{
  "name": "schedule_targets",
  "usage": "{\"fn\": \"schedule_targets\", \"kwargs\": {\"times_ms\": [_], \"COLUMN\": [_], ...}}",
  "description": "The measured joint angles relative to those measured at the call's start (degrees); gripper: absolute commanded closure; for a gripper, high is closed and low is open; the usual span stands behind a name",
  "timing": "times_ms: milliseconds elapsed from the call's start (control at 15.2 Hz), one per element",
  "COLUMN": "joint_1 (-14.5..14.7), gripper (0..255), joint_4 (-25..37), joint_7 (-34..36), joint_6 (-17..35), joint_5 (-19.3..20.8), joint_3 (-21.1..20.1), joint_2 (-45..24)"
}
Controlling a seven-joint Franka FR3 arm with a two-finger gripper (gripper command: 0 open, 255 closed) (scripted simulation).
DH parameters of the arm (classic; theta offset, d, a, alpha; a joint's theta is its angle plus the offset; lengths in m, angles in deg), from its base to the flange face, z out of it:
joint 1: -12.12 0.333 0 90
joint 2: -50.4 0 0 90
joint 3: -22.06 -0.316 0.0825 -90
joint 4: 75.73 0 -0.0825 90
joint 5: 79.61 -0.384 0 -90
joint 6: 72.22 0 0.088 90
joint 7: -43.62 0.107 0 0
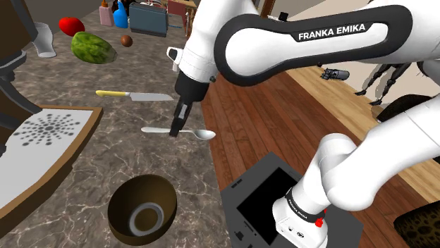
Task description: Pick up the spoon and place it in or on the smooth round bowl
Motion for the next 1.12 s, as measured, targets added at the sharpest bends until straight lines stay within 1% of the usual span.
{"fn": "schedule_targets", "kwargs": {"times_ms": [132, 264, 528, 660, 990, 1122], "joint_1": [-0.1, 0.5, 2.1, 3.0, 4.5, 5.1], "gripper": [255, 255, 255, 255, 255, 255], "joint_4": [1.1, 1.9, 4.1, 4.8, 9.7, 10.5], "joint_7": [0.2, 2.0, 7.7, 10.9, 18.8, 21.4], "joint_6": [-1.6, -1.6, -1.6, -0.8, -0.7, -0.2], "joint_5": [0.2, 0.2, 0.3, 0.5, 2.3, 2.9], "joint_3": [0.2, -1.1, -5.0, -7.4, -12.6, -14.2], "joint_2": [0.4, 0.1, -0.9, -1.9, -5.6, -6.6]}}
